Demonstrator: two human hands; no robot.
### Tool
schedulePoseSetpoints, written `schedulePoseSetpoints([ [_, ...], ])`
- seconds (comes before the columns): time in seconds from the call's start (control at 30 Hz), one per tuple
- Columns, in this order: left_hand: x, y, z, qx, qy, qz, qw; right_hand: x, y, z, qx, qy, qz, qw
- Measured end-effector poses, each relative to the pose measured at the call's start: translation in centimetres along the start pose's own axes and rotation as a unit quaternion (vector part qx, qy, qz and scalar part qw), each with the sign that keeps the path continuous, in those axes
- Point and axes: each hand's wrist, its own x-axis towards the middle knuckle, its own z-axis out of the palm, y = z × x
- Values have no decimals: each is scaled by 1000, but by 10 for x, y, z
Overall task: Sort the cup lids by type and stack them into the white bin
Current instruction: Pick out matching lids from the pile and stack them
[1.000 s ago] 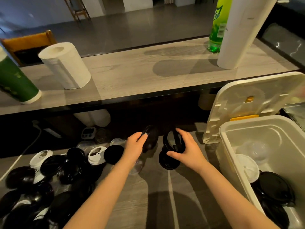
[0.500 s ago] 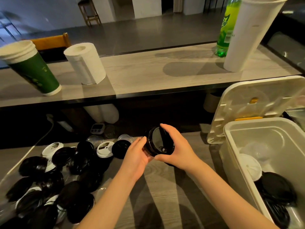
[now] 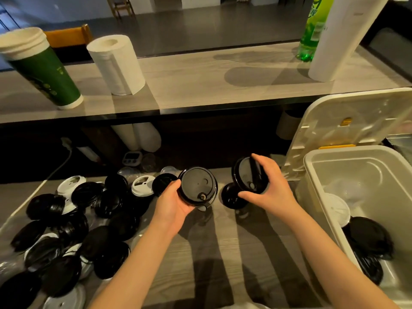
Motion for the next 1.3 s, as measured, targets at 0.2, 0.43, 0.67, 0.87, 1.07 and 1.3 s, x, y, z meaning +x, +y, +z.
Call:
schedulePoseSetpoints([
  [0.2,-7,-21,30,52,-49,-16,997,-31,12,-38,-46,45,10,998],
  [0.43,-21,-56,70,99,-89,-40,990,-53,2,-35,25,17,-34,999],
  [0.67,-33,-62,66,135,-135,-39,981,-54,11,-14,-28,-44,-72,996],
  [0.87,-26,-46,37,122,-58,-9,991,-37,27,-4,14,-134,-13,991],
  [1.07,0,-7,-10,92,102,80,987,-7,66,33,-104,-91,154,978],
  [1.3,6,4,-27,82,122,87,985,22,84,84,-168,-221,160,947],
])
